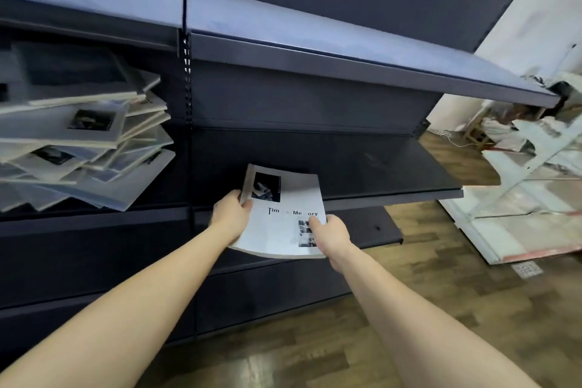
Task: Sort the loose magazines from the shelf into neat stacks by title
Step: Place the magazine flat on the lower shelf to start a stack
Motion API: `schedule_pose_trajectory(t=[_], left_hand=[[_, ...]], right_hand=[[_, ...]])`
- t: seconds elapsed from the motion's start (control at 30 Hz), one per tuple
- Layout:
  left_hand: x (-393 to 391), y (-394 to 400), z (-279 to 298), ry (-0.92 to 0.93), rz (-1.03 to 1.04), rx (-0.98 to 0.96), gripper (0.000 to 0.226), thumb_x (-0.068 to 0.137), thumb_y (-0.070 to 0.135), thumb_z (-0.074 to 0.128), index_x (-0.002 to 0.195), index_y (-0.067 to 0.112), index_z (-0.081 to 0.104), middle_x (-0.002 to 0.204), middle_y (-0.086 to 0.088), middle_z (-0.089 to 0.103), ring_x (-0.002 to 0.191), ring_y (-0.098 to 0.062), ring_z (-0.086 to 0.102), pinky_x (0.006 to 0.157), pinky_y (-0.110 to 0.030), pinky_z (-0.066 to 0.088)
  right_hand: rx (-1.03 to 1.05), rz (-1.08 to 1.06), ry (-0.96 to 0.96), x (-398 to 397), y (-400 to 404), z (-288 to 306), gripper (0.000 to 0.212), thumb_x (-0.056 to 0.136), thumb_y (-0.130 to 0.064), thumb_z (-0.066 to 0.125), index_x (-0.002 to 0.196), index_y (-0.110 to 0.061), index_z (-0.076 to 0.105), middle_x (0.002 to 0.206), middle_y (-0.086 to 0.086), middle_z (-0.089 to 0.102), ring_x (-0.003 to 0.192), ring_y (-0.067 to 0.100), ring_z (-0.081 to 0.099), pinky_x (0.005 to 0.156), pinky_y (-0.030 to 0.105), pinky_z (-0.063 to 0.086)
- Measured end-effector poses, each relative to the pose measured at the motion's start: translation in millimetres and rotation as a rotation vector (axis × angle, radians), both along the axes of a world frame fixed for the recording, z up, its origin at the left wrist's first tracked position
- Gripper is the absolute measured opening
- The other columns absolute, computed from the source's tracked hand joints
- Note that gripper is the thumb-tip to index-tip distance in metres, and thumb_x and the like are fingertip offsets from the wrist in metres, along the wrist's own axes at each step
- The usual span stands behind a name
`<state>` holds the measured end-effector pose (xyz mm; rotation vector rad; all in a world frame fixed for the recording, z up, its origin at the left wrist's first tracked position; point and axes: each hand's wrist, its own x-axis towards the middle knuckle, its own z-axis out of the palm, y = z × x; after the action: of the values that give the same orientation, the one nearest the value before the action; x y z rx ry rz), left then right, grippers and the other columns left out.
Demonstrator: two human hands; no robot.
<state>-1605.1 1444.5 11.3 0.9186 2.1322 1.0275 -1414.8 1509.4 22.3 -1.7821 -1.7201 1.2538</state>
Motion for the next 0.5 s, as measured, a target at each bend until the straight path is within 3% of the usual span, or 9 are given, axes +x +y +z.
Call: schedule_pose_trajectory(t=[0.07,0.17,0.33,0.43,0.5], left_hand=[[-4.1,11.2,-3.9,-0.022,0.004,0.002,0.047,0.101,0.029,0.049,0.144,0.011,0.043,0.139,-0.012,0.054,0.124,-0.031,0.052,0.086,-0.026,0.037],[-8.5,29.4,-1.9,-0.007,-0.043,-0.006,0.056,0.096,0.031,0.058,0.146,0.012,0.041,0.138,-0.009,0.055,0.124,-0.029,0.053,0.093,-0.029,0.042],[-1.3,63.2,1.6,-0.107,-0.219,0.018,0.070,0.079,0.029,0.078,0.140,0.018,0.046,0.127,-0.001,0.063,0.107,-0.018,0.063,0.084,-0.023,0.048],[11.2,81.0,0.5,-0.117,-0.362,-0.061,0.110,0.068,0.034,0.088,0.155,0.019,0.022,0.149,0.001,0.041,0.133,-0.018,0.045,0.103,-0.021,0.037],[23.3,91.5,-2.0,-0.063,-0.462,-0.125,0.126,0.064,0.038,0.090,0.157,0.020,0.007,0.159,-0.001,0.024,0.144,-0.018,0.027,0.112,-0.023,0.025]], right_hand=[[-0.016,-0.025,0.012,-3.9,10.9,-3.4,0.035,0.102,-0.033,0.048,0.122,-0.006,0.055,0.115,0.006,0.064,0.093,0.020,0.057,0.075,0.029,0.042],[-0.015,-0.053,0.020,-8.5,31.0,-4.3,0.037,0.102,-0.033,0.049,0.126,-0.006,0.054,0.114,0.006,0.062,0.097,0.022,0.055,0.079,0.029,0.040],[-0.010,-0.134,0.061,-7.8,72.7,-3.9,0.054,0.101,-0.038,0.050,0.144,-0.007,0.042,0.134,0.010,0.057,0.121,0.030,0.054,0.089,0.032,0.041],[0.014,-0.190,0.102,5.1,97.3,-3.6,0.053,0.101,-0.036,0.050,0.146,-0.009,0.040,0.136,0.010,0.055,0.122,0.029,0.052,0.088,0.029,0.037],[0.001,-0.202,0.127,16.3,112.4,-3.5,0.049,0.102,-0.032,0.048,0.145,-0.010,0.042,0.126,0.009,0.057,0.111,0.027,0.053,0.086,0.029,0.037]])
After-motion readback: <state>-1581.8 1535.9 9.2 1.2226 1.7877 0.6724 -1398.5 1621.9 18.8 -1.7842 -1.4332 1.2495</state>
